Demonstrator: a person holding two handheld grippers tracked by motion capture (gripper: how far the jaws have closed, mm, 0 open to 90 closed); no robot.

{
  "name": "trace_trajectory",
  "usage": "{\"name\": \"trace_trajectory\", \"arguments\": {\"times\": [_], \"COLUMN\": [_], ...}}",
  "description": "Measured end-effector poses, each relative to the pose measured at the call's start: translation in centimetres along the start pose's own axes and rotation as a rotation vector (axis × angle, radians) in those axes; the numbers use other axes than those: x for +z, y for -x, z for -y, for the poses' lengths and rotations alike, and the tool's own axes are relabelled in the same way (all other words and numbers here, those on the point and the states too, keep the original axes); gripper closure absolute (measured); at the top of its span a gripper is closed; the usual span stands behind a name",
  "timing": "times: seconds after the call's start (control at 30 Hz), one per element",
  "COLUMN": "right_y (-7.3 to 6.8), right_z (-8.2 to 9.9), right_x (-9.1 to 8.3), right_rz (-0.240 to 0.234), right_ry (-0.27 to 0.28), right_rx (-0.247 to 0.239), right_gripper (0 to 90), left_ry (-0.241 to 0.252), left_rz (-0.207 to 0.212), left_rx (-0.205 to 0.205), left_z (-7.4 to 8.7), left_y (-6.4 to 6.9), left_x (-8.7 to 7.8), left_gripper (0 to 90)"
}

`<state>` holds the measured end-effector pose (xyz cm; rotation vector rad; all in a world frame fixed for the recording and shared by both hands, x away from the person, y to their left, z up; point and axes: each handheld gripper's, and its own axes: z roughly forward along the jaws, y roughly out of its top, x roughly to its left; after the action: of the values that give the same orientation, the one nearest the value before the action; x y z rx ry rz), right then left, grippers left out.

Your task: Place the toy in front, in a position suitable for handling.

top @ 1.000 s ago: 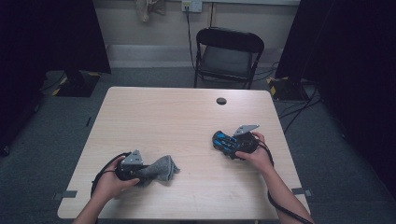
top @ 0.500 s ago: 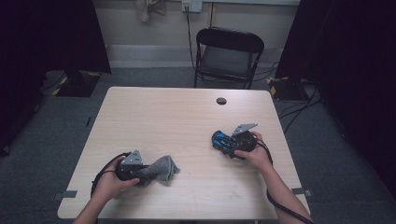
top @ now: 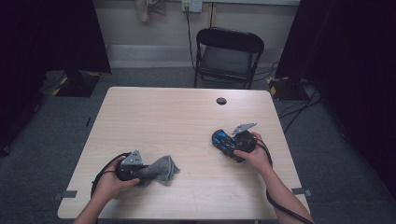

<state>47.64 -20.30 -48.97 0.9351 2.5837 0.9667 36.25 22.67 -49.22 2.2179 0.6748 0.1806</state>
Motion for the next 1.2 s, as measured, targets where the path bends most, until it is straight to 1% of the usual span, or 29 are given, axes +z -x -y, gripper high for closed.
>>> {"name": "trace_trajectory", "arguments": {"times": [0.17, 0.2, 0.27, 0.3, 0.4, 0.5, 0.53, 0.7, 0.73, 0.77, 0.9, 0.93, 1.0, 1.03, 1.07, 1.1, 1.13, 1.2], "right_y": [-0.1, -0.1, -0.1, -0.1, -0.1, -0.2, -0.4, -0.9, -1.4, -1.4, -2.9, -3.6, -4.5, -4.5, -5.5, -5.5, -5.8, -7.0], "right_z": [0.1, 0.1, 0.1, 0.1, 0.0, -0.2, -0.5, -1.0, -1.4, -1.4, -2.0, -2.1, -2.2, -2.2, -2.2, -2.2, -2.3, -2.4], "right_x": [-0.2, -0.3, -0.4, -0.4, -0.7, -0.8, -1.0, -1.4, -1.6, -1.6, -1.8, -1.8, -1.6, -1.6, -1.4, -1.4, -1.3, -0.9], "right_rz": [0.006, 0.003, -0.006, -0.006, -0.011, -0.017, -0.017, -0.034, -0.041, -0.041, -0.066, -0.083, -0.094, -0.094, -0.103, -0.103, -0.108, -0.115], "right_ry": [-0.007, -0.013, -0.018, -0.018, -0.009, -0.005, -0.01, 0.001, 0.003, 0.003, 0.005, 0.01, 0.013, 0.013, 0.011, 0.011, 0.012, 0.002], "right_rx": [0.021, 0.033, 0.041, 0.041, 0.064, 0.062, 0.052, 0.043, 0.032, 0.032, 0.016, 0.017, 0.014, 0.014, 0.009, 0.009, 0.009, -0.014], "right_gripper": [26.3, 26.3, 26.3, 26.3, 26.3, 26.3, 26.3, 26.3, 26.3, 26.3, 26.3, 26.3, 26.3, 26.3, 26.2, 26.2, 26.3, 26.3], "left_ry": [-0.002, -0.001, -0.001, -0.001, 0.0, 0.001, 0.001, 0.002, 0.001, 0.003, -0.001, -0.002, -0.009, -0.012, -0.013, -0.014, -0.015, -0.015], "left_rz": [0.003, 0.003, 0.002, 0.002, 0.001, 0.0, 0.0, -0.003, -0.004, -0.005, -0.005, -0.006, -0.003, -0.003, -0.005, -0.005, -0.005, -0.005], "left_rx": [-0.005, -0.004, -0.004, -0.004, -0.006, -0.005, -0.006, -0.006, -0.006, -0.007, -0.006, -0.01, -0.01, -0.009, -0.01, -0.01, -0.008, -0.01], "left_z": [0.0, 0.0, 0.0, 0.0, 0.0, 0.0, 0.0, 0.0, 0.0, 0.0, 0.0, 0.0, -0.1, -0.2, -0.2, -0.2, -0.2, -0.2], "left_y": [-0.1, -0.1, 0.0, 0.0, 0.0, 0.0, 0.0, 0.0, 0.0, 0.0, 0.0, 0.0, 0.0, 0.0, 0.0, 0.0, 0.0, 0.0], "left_x": [0.0, 0.0, 0.0, 0.0, 0.0, 0.0, 0.0, 0.0, -0.1, 0.0, 0.0, 0.0, 0.0, 0.0, 0.0, 0.0, 0.0, 0.0], "left_gripper": [60.2, 60.2, 60.2, 60.2, 60.2, 60.1, 60.1, 60.1, 60.1, 60.1, 60.0, 60.0, 60.0, 60.0, 60.0, 60.0, 60.0, 60.0]}}
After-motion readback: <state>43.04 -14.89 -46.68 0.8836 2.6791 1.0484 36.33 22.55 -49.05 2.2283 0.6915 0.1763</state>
